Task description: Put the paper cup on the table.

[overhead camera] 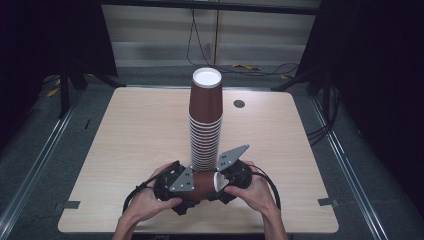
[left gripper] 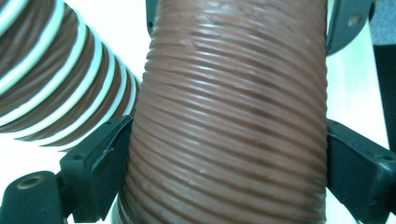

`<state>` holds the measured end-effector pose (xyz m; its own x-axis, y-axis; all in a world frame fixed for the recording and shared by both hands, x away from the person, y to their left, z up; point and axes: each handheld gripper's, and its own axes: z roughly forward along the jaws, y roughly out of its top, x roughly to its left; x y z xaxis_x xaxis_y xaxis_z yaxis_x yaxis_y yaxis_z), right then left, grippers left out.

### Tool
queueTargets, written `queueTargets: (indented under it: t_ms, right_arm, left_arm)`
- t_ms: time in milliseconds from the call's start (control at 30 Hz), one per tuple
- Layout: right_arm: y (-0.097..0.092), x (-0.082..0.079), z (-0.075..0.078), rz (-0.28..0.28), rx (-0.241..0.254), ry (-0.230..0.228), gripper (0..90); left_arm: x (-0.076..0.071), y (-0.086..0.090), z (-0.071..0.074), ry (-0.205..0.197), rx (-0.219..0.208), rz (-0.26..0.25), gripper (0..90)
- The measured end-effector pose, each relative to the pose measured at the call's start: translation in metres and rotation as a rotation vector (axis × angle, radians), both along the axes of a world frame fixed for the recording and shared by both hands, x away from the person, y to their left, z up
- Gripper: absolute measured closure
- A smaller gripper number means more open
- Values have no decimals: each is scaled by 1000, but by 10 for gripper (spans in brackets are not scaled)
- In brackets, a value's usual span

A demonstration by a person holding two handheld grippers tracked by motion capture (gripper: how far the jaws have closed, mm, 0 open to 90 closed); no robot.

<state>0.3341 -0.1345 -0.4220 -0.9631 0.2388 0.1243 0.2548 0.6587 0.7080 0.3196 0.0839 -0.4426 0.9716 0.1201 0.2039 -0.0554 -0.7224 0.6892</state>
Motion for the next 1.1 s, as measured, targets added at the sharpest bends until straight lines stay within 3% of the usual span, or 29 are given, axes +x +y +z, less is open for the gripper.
queueTargets:
  t_ms: [67,533,633,800,833,1100]
  right_arm:
    - [0,0,1,0,4,0,218]
    - [-2,-1,1,-7,3,5,221]
    - [-2,-2,1,-9,6,-1,221]
    - [-2,-1,1,-6,5,-3,222]
    - [-2,-1,0,-4,14,-2,223]
    - [-5,-1,-1,-14,18,-7,223]
  left_arm:
    - [0,1,1,-10,-22,-4,97]
    - [1,5,1,-29,-59,-20,95]
    - [0,7,2,-20,-97,-21,90]
    - [0,7,2,-20,-98,-17,92]
    - [0,8,2,-13,-126,-10,91]
    - [0,14,6,-12,-193,-5,100]
